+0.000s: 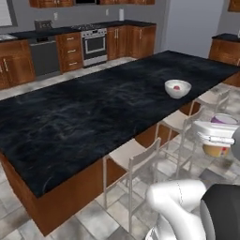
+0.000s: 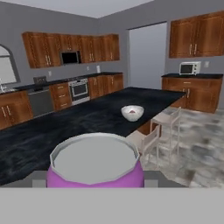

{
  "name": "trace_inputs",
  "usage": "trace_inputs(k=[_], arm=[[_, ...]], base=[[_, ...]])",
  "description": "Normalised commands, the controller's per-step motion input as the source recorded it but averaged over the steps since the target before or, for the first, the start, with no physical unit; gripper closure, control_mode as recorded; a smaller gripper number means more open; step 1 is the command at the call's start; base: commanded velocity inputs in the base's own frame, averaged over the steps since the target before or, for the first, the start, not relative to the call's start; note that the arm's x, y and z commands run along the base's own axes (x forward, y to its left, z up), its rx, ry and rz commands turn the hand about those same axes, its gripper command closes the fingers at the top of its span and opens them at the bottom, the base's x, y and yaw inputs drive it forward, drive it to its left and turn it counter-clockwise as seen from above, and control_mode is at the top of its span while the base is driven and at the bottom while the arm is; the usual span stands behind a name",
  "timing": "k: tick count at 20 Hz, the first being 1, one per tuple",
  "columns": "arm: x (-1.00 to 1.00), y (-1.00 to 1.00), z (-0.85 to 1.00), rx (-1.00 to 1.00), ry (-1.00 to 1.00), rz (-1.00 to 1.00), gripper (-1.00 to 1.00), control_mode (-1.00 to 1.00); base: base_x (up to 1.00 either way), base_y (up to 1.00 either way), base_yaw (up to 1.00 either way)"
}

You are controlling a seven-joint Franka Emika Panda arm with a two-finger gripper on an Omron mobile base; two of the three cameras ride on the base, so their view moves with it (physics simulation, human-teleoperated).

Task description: Open the fridge, grab two sodas, and place both sodas inside the bowl with ice on the dining counter.

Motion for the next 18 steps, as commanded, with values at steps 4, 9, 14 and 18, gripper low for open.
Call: trace_inputs(k=[4, 9, 14, 18], arm=[[0.00, 0.00, 0.00, 0.00, 0.00, 0.00, 1.00, 1.00], [0.00, 0.00, 0.00, 0.00, 0.00, 0.00, 1.00, 1.00], [0.00, 0.00, 0.00, 0.00, 0.00, 0.00, 1.00, 1.00], [0.00, 0.00, 0.00, 0.00, 0.00, 0.00, 1.00, 1.00]], base=[[0.31, -0.82, 0.33], [0.30, -0.82, 0.34], [0.30, -0.84, 0.33], [0.30, -0.82, 0.34]])
